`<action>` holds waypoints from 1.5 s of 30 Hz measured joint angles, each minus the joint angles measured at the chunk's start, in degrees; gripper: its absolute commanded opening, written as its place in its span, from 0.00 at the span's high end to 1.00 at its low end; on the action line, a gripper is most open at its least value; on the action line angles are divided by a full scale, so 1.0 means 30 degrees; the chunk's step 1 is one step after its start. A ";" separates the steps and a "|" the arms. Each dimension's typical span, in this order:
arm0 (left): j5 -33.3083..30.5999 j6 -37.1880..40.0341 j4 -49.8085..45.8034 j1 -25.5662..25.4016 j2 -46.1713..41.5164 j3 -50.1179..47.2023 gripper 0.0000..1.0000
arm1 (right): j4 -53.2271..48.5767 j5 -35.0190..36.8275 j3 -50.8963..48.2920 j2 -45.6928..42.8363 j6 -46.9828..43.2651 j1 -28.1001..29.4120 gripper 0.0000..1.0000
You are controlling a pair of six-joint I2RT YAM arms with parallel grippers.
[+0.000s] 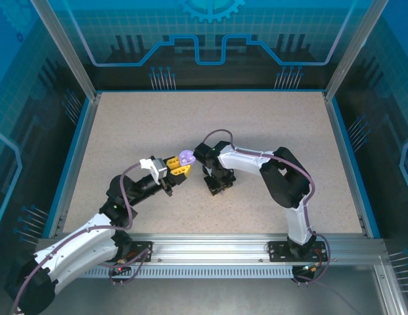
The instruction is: Insert wireless bluetooth earbuds into charging case
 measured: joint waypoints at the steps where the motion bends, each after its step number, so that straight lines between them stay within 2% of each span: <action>1: 0.0000 0.0000 0.0000 0.0000 0.0000 0.0000 1.00 | 0.0000 0.0007 0.0000 0.0007 0.0000 0.0000 0.65; 12: 0.0000 0.0000 0.0000 0.0000 0.0000 0.0000 1.00 | 0.0029 0.0051 0.0051 0.0044 -0.0007 0.0000 0.67; 25: 0.0000 0.0000 0.0000 0.0000 0.0000 0.0000 1.00 | -0.0007 -0.0197 0.0204 0.0189 -0.0080 -0.0087 0.76; 31: 0.0000 0.0000 -0.0007 0.0000 0.0000 0.0000 1.00 | 0.0087 -0.0401 0.0073 0.0066 -0.0073 -0.0233 0.76; 40: -0.0131 0.0007 -0.0066 0.0000 0.0007 0.0000 1.00 | 0.1705 -0.0452 -0.1545 -0.1195 -0.0051 -0.0838 0.76; 45: -0.0131 0.0051 0.0189 0.0000 0.0408 0.0000 1.00 | 0.2943 -0.0306 -0.3067 -0.3213 0.0255 -0.1566 0.77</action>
